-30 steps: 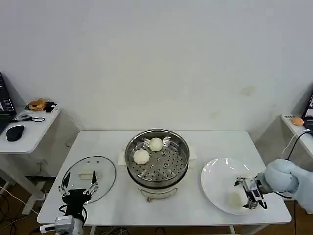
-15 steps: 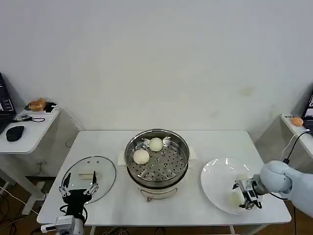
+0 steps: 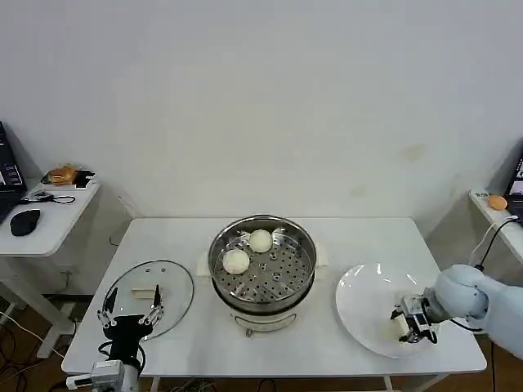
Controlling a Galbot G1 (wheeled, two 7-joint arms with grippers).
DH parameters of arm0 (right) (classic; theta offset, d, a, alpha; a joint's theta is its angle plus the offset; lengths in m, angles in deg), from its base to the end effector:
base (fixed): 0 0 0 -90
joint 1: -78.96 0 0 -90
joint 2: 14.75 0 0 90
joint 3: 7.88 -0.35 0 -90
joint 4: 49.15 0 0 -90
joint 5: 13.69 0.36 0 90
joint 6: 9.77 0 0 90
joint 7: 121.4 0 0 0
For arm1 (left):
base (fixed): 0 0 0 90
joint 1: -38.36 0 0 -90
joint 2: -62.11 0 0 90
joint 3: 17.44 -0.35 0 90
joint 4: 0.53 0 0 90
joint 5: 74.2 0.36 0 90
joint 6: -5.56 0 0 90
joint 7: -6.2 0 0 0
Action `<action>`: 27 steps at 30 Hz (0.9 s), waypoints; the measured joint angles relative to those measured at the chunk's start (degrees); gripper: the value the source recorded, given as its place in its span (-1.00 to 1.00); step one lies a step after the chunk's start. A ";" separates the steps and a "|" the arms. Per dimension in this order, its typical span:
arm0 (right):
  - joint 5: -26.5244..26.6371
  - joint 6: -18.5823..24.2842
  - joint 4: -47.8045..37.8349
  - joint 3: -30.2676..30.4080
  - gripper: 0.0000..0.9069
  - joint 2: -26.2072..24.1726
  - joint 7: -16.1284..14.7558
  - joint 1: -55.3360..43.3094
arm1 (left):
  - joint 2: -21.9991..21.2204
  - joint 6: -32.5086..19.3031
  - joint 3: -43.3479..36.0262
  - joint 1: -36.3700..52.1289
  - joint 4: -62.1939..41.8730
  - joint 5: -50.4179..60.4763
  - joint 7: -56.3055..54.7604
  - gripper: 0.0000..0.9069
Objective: Take steamed baozi put them in steamer then cover it.
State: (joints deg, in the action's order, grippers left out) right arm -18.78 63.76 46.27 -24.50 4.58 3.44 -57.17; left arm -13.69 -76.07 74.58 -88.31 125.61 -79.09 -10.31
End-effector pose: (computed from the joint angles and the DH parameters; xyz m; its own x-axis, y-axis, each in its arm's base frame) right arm 0.3801 -0.1845 -0.2232 -0.1486 -0.0849 0.9852 -0.9828 -0.0982 -0.1567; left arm 0.1548 0.0437 -0.2786 -0.9753 -0.1874 0.1172 -0.1656 0.9707 0.1742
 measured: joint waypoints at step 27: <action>13.77 -0.48 -5.61 12.51 0.33 10.24 -3.13 -37.00 | 0.60 0.21 0.89 0.43 1.25 -0.76 -0.06 1.00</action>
State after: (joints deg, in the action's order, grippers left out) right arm -5.01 63.28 40.67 -11.99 14.82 0.30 -94.17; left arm -13.09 -75.86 75.47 -87.87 126.86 -79.84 -10.37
